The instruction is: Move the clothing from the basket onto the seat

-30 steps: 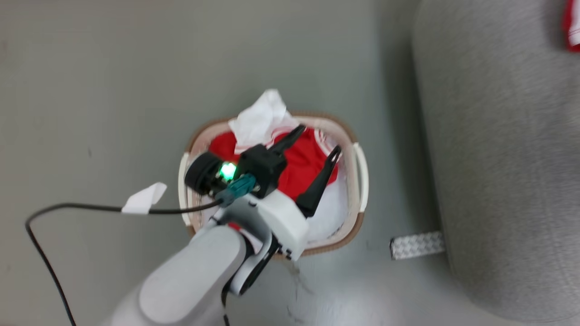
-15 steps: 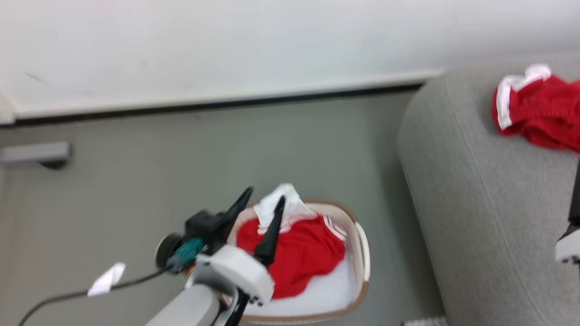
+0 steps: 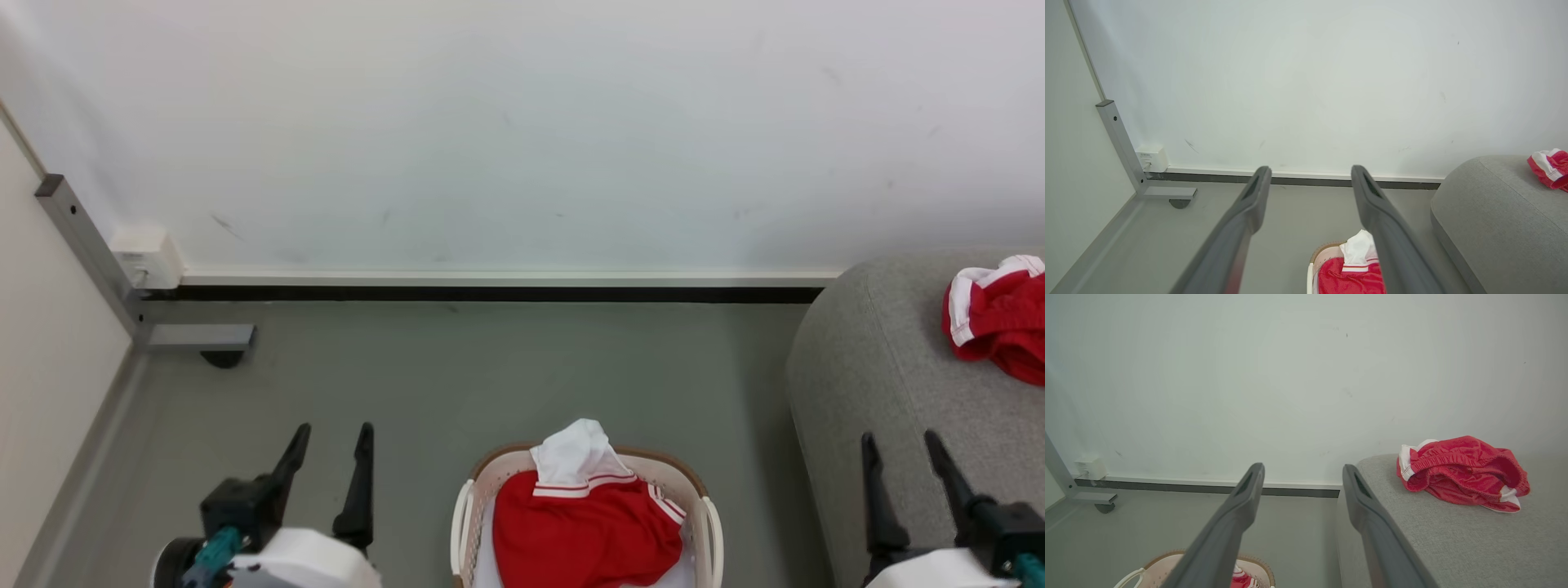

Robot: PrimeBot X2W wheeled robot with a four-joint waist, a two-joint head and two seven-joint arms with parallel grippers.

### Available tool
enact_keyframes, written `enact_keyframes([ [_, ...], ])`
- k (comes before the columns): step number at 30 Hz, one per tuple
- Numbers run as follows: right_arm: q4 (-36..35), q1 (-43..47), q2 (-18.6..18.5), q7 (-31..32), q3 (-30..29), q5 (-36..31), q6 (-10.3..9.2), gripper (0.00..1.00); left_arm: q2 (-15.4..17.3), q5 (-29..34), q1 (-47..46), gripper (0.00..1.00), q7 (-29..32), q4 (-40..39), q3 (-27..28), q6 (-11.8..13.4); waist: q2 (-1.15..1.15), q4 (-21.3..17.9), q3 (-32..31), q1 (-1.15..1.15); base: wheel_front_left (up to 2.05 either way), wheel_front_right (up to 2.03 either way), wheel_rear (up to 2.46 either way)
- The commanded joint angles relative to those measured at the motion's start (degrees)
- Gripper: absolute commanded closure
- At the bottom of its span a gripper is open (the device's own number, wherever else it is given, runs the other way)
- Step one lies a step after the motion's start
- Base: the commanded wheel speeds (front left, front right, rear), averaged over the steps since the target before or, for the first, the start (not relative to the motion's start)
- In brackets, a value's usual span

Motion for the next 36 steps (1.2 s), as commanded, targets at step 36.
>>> enact_keyframes([
  [36,1.24,2.4,0.29,0.05,7.04,2.29,-0.14,0.0,-12.94,18.64,11.93,0.0,-0.08,0.12,21.38,-13.94,0.0,-2.85,1.0,0.02,0.0,0.0,0.0],
])
